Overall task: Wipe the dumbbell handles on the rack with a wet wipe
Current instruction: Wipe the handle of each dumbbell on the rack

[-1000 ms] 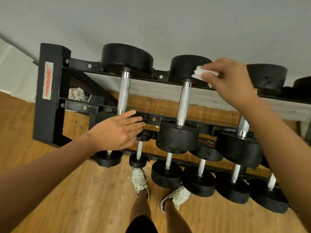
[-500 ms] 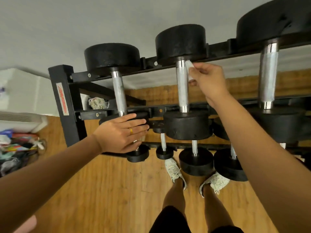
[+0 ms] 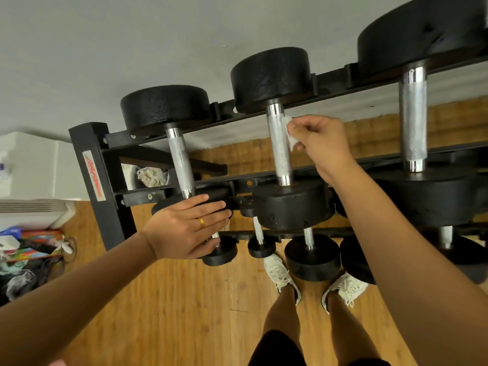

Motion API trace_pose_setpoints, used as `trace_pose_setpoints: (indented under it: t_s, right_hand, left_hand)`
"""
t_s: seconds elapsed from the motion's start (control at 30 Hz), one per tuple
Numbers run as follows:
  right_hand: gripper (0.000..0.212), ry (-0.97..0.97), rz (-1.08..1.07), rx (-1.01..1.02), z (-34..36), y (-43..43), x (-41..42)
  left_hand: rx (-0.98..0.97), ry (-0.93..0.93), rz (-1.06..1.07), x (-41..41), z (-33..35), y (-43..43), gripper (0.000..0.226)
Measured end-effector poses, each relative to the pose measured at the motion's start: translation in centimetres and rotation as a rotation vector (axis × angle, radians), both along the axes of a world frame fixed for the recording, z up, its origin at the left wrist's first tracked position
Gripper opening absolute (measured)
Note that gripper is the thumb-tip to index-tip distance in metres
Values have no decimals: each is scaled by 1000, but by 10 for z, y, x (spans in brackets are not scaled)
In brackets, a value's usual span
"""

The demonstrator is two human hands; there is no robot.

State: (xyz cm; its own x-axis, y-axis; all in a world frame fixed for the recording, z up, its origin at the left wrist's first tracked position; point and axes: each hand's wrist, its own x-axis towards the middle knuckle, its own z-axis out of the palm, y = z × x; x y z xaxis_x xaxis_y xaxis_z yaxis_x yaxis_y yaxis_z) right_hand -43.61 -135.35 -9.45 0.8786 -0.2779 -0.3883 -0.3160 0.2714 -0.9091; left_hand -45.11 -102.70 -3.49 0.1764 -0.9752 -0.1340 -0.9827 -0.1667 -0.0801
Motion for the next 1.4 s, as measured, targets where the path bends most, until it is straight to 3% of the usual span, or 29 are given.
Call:
trace_pose_setpoints:
  t_s: [0.17, 0.37, 0.57, 0.8, 0.97, 1.17, 1.4]
  right_hand:
    - [9, 16, -75, -13, 11, -2, 21]
    - [12, 23, 29, -109, 1, -6, -4]
    - [11, 28, 8, -53, 10, -5, 20]
    - [13, 61, 89, -245, 6, -7, 0]
    - [13, 13, 9, -241, 14, -4, 20]
    - [14, 91, 161, -283, 9, 1, -35]
    - [16, 74, 104, -244, 13, 0, -21]
  left_hand:
    - [-1, 1, 9, 0, 0, -1, 39]
    - [11, -3, 13, -2, 0, 0, 39]
    - [1, -5, 11, -2, 0, -2, 40]
    - [-18, -11, 6, -1, -4, 1, 42]
    - [-14, -17, 8, -1, -5, 2, 42]
    - [-19, -18, -1, -1, -6, 3, 42]
    - [-28, -21, -2, -1, -5, 0, 41]
